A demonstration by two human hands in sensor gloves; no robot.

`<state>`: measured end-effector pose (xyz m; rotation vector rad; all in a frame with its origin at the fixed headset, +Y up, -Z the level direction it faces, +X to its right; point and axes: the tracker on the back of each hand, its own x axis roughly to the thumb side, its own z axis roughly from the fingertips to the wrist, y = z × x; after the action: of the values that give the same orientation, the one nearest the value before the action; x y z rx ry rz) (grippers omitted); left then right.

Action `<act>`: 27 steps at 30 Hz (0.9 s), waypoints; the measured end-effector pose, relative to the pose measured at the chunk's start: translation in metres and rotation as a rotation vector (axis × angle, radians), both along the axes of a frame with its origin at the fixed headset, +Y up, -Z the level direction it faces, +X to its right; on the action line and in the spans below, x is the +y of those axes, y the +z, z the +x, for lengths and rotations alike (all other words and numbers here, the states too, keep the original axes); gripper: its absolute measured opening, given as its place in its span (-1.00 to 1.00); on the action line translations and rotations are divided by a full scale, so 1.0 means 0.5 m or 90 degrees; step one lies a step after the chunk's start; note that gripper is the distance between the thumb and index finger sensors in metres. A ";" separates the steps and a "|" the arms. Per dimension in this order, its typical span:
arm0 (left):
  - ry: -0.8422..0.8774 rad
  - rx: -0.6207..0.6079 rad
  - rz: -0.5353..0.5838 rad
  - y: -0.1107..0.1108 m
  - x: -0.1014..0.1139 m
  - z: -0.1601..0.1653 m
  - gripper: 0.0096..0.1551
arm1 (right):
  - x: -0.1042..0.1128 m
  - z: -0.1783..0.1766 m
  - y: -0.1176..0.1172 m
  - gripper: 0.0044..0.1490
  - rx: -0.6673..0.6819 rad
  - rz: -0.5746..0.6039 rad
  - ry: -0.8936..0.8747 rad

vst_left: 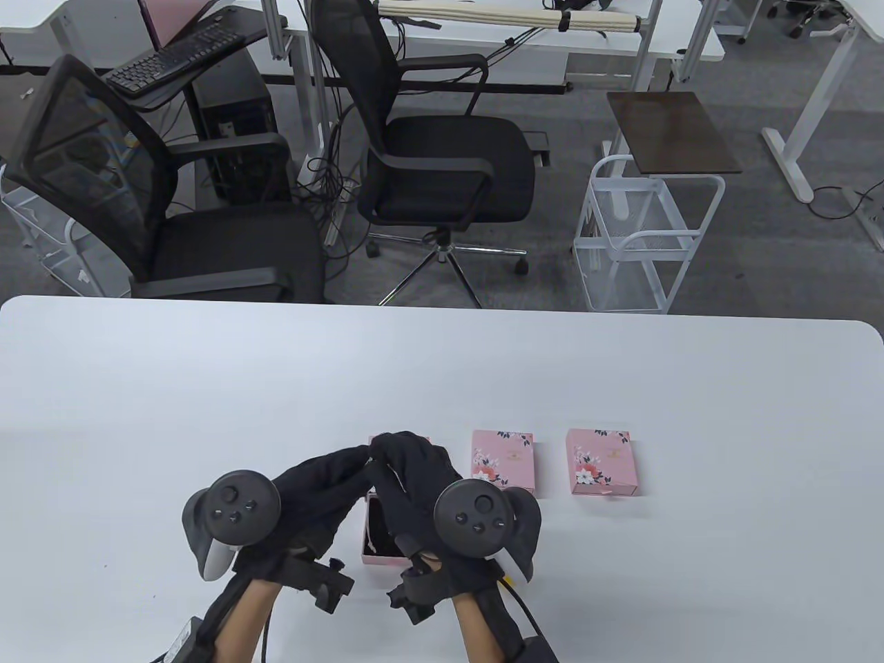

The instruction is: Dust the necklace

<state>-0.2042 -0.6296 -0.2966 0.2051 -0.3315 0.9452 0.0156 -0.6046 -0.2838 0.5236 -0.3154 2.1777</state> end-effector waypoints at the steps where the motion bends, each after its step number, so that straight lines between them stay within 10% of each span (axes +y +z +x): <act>1: 0.012 -0.025 -0.007 -0.004 0.004 -0.004 -0.61 | 0.002 0.006 0.000 -0.50 -0.001 -0.002 -0.010; 10: 0.106 -0.211 -0.156 -0.022 0.015 -0.043 -0.60 | -0.005 0.005 -0.006 -0.50 0.014 -0.024 0.003; 18: 0.253 -0.205 -0.283 -0.041 -0.037 -0.043 -0.62 | -0.019 0.001 -0.016 -0.50 -0.044 -0.030 0.102; 27: 0.294 -0.100 -0.243 -0.031 -0.041 -0.038 -0.61 | 0.004 -0.001 0.006 -0.52 -0.042 -0.007 0.080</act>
<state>-0.2233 -0.6503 -0.3120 -0.1526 -0.2452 1.4652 0.0150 -0.6026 -0.2810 0.4772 -0.3132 2.3204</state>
